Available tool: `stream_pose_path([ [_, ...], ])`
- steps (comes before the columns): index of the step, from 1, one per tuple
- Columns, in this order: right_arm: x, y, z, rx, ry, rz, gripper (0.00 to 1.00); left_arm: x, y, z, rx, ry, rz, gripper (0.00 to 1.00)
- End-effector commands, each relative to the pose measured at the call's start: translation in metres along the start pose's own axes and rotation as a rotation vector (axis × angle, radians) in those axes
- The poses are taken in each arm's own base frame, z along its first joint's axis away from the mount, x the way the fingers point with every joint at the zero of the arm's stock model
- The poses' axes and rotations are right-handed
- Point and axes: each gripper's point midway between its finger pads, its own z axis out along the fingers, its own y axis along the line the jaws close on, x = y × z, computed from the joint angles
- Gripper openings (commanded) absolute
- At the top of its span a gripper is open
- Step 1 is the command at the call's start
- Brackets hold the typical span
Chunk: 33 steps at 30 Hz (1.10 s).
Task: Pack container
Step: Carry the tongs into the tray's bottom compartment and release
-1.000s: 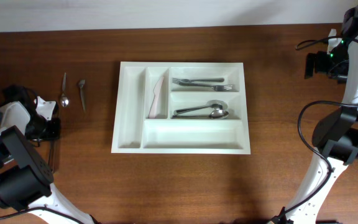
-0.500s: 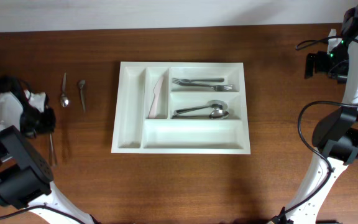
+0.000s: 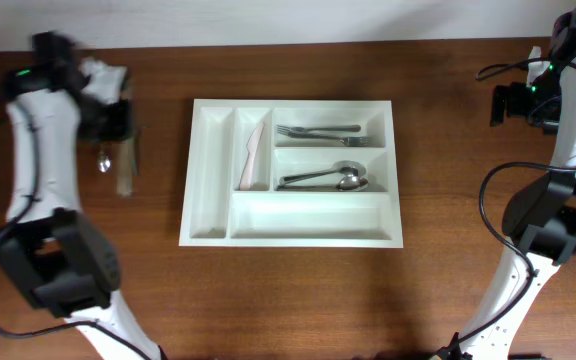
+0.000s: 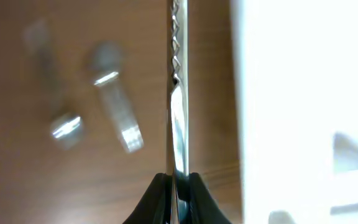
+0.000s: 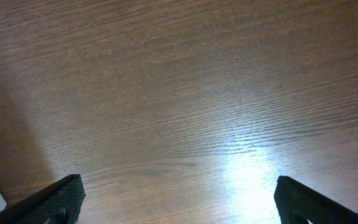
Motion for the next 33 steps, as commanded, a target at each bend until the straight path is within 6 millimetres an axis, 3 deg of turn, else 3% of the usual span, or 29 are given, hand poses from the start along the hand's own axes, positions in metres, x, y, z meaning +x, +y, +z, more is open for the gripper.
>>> stream_pose_path([
  [1,0.001,0.001,-0.001,-0.006,0.0,-0.006,0.99,-0.02,-0.088,-0.022,0.1,-0.072,0.215,0.06],
  [7,0.001,0.001,-0.001,-0.006,0.0,-0.006,0.99,-0.002,-0.206,-0.01,0.178,-0.022,0.643,0.07],
  [12,0.001,0.001,-0.001,-0.006,0.0,-0.006,0.99,0.02,-0.272,-0.005,0.143,0.0,0.968,0.07],
  [16,0.001,0.001,-0.001,-0.006,0.0,-0.006,0.99,0.036,-0.311,-0.005,0.176,-0.01,1.149,0.07],
  [22,0.001,0.001,-0.001,-0.006,0.0,-0.006,0.99,0.056,-0.351,0.0,0.212,-0.029,1.299,0.09],
  [33,0.001,0.001,-0.001,-0.006,0.0,-0.006,0.99,0.089,-0.355,0.041,0.236,0.043,1.336,0.19],
])
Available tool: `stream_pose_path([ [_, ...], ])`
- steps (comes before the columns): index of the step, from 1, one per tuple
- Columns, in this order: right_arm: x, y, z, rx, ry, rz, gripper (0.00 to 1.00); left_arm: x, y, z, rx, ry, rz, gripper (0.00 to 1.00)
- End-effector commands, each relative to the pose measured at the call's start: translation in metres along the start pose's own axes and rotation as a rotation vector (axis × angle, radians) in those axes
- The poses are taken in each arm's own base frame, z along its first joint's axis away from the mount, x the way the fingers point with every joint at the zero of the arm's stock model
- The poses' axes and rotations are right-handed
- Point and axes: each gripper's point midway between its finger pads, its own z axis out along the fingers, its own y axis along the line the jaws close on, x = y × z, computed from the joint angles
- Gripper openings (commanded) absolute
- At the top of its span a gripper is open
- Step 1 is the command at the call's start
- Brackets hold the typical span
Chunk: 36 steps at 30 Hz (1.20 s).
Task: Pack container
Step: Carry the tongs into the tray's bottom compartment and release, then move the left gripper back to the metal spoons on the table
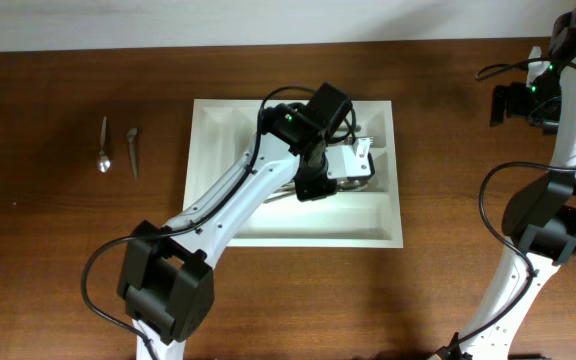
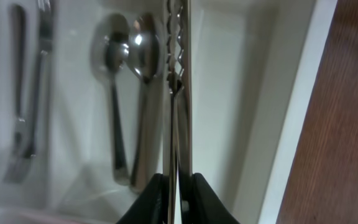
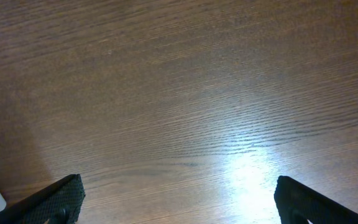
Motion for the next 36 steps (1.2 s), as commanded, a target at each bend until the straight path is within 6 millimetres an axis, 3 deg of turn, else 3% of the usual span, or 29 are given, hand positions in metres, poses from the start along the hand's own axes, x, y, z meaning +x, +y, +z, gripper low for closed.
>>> stream_pose_path([
  [1,0.001,0.0,-0.001,-0.006,0.0,-0.005,0.99,0.005,-0.01,0.002,0.005,0.006,0.032,0.19],
  [11,0.001,0.0,-0.001,-0.006,0.0,-0.005,0.99,0.039,-0.035,0.044,0.082,0.082,0.015,0.2],
  [17,0.001,0.0,-0.001,-0.006,0.0,-0.005,0.99,0.046,-0.039,0.053,0.093,0.094,0.012,0.32],
  [21,0.001,0.0,-0.001,-0.006,0.0,-0.005,0.99,0.042,-0.034,0.054,0.073,0.076,0.016,0.5],
  [24,0.001,0.0,-0.001,-0.006,0.0,-0.005,0.99,0.041,-0.025,0.054,0.026,0.078,0.018,0.51],
  [31,0.001,0.0,-0.001,-0.006,0.0,-0.005,0.99,0.028,-0.001,0.042,-0.072,0.063,0.024,0.56],
  [35,0.001,0.0,-0.001,-0.006,0.0,-0.005,0.99,0.004,0.021,0.014,-0.158,-0.004,-0.042,0.56],
  [36,0.001,0.0,-0.001,-0.006,0.0,-0.005,0.99,-0.004,0.034,-0.001,-0.214,-0.024,-0.084,0.58],
])
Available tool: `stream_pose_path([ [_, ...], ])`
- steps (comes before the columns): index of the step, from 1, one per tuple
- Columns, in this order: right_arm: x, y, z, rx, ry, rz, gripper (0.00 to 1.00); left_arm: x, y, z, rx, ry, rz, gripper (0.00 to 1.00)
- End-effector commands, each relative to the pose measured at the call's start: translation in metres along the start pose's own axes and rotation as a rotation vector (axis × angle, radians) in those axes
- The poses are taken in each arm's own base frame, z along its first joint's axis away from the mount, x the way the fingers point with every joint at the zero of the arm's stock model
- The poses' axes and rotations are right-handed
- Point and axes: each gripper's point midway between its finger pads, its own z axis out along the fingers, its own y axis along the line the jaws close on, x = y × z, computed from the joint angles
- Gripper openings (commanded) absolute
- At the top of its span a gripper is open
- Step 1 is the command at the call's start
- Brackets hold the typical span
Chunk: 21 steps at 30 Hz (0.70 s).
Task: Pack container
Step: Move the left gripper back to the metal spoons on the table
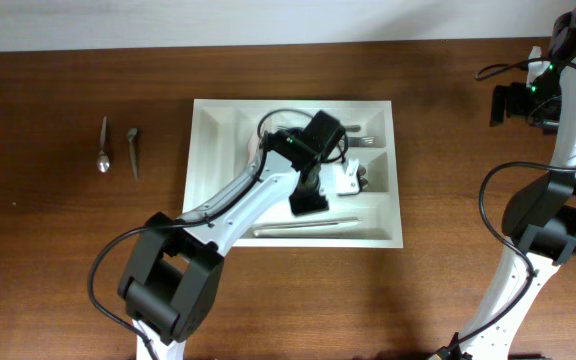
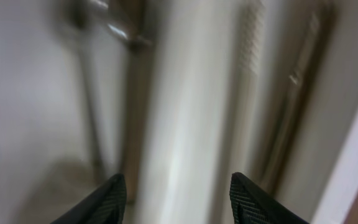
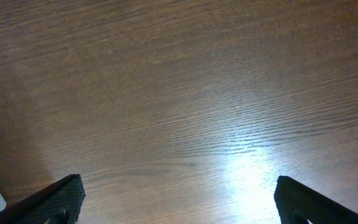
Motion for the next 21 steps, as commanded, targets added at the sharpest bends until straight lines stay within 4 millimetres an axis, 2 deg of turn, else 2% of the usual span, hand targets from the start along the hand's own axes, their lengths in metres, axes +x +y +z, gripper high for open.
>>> stream_pose_path([
  [1,0.001,0.001,-0.001,-0.006,0.0,-0.005,0.99,-0.033,0.045,-0.062,-0.199,-0.098,-0.121,0.63],
  [2,0.001,0.001,-0.001,-0.006,0.0,-0.005,0.99,-0.035,0.06,-0.077,-0.268,-0.105,-0.172,0.71],
  [4,0.001,0.001,-0.001,-0.006,0.0,-0.005,0.99,-0.032,0.09,-0.111,-0.418,-0.11,-0.295,0.81],
  [5,0.001,0.001,-0.001,-0.006,0.0,-0.005,0.99,-0.024,0.109,-0.133,-0.52,-0.106,-0.395,0.99],
  [6,0.001,0.001,-0.001,-0.006,0.0,-0.005,0.99,-0.018,0.117,-0.142,-0.564,-0.102,-0.442,0.99],
  [7,0.001,0.001,-0.001,-0.006,0.0,-0.005,0.99,0.004,0.139,-0.165,-0.693,-0.089,-0.605,0.99],
  [9,0.001,0.001,-0.001,-0.006,0.0,-0.005,0.99,0.043,0.159,-0.185,-0.811,-0.067,-0.818,0.99],
  [11,0.001,0.001,-0.001,-0.006,0.0,-0.005,0.99,0.077,0.166,-0.185,-0.811,-0.036,-0.953,0.99],
  [13,0.001,0.001,-0.001,-0.006,0.0,-0.005,0.99,0.109,0.169,-0.176,-0.735,-0.007,-1.043,0.99],
  [18,0.001,0.001,-0.001,-0.006,0.0,-0.005,0.99,0.165,0.17,-0.164,-0.494,-0.042,-1.204,0.99],
  [19,0.001,0.001,-0.001,-0.006,0.0,-0.005,0.99,0.187,0.172,-0.165,-0.443,-0.059,-1.268,0.99],
  [21,0.001,0.001,-0.001,-0.006,0.0,-0.005,0.99,0.209,0.176,-0.169,-0.439,-0.069,-1.32,0.99],
])
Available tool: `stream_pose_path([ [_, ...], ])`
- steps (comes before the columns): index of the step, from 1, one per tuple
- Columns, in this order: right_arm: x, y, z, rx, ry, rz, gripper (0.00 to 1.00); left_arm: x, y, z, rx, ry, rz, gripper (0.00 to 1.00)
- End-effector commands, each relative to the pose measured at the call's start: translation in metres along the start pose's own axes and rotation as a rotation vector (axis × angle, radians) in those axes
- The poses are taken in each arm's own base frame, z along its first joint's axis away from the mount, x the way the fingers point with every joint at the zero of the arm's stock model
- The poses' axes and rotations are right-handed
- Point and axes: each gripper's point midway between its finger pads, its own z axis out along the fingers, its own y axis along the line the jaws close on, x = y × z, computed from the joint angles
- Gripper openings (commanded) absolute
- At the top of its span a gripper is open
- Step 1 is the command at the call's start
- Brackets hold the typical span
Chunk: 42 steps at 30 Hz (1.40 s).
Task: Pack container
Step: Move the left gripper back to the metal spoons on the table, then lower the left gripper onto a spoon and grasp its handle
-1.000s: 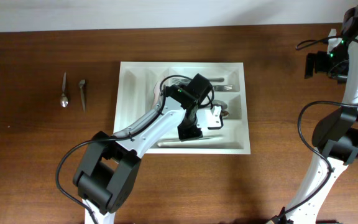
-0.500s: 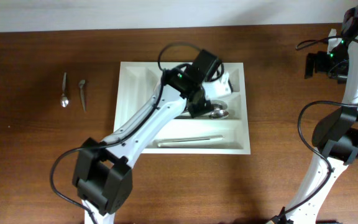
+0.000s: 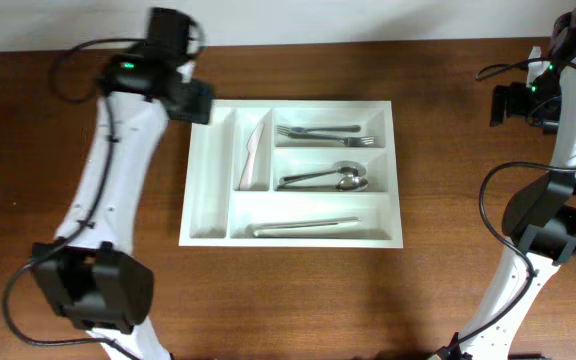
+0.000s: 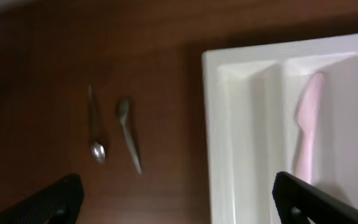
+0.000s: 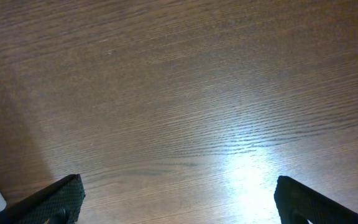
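The white cutlery tray point(image 3: 398, 172) holds a pink knife point(image 3: 256, 150), forks point(image 3: 318, 131), spoons point(image 3: 324, 180) and a metal knife point(image 3: 304, 228) in its long front compartment. My left gripper point(image 3: 190, 101) hangs open and empty over the tray's far left corner. In the left wrist view this left gripper point(image 4: 179, 208) looks down on the tray's rim point(image 4: 212, 124), the pink knife point(image 4: 306, 118) and two loose pieces on the wood: a small spoon point(image 4: 94, 127) and a second spoon point(image 4: 129, 142). My right gripper point(image 5: 179, 208) is open over bare wood.
The right arm point(image 3: 568, 110) stands at the table's far right edge. The left arm point(image 3: 108, 190) stretches along the table's left side and hides the two loose spoons in the overhead view. Brown wood table point(image 3: 468, 280) surrounds the tray.
My left gripper, then open low over the tray's front compartment, is now high over the tray's far left corner. The metal knife stays in the front compartment. The right arm has not moved.
My left gripper was shut on the metal knife over the table's left side, next to two loose spoons. Then it held the knife over the tray's right half. Then it was open with the knife lying in the front compartment. Now it is back at the tray's left.
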Motion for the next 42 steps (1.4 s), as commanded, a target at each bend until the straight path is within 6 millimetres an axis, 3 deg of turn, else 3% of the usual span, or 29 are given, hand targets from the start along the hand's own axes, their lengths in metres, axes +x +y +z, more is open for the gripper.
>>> stream_pose_path([
  [1,0.001,0.0,-0.001,-0.006,0.0,-0.005,0.99,0.004,0.024,0.006,0.113,0.009,-0.148,0.99],
  [4,0.001,0.0,-0.001,-0.006,0.0,-0.005,0.99,0.007,0.052,0.023,0.083,0.02,-0.204,0.99],
  [8,0.001,0.0,-0.001,-0.006,0.0,-0.005,0.99,0.022,0.066,0.058,0.068,0.097,-0.235,0.99],
  [17,0.001,0.0,-0.001,-0.006,0.0,-0.005,0.99,0.057,0.052,0.139,0.079,0.268,-0.227,0.99],
  [20,0.001,0.0,-0.001,-0.006,0.0,-0.005,0.99,0.067,0.049,0.156,0.073,0.308,-0.286,0.99],
  [29,0.001,0.0,-0.001,-0.006,0.0,-0.005,0.99,0.066,0.063,0.17,0.071,0.288,-0.386,0.99],
  [42,0.001,0.0,-0.001,-0.006,0.0,-0.005,0.99,0.085,0.085,0.174,0.14,0.329,-0.46,0.99],
])
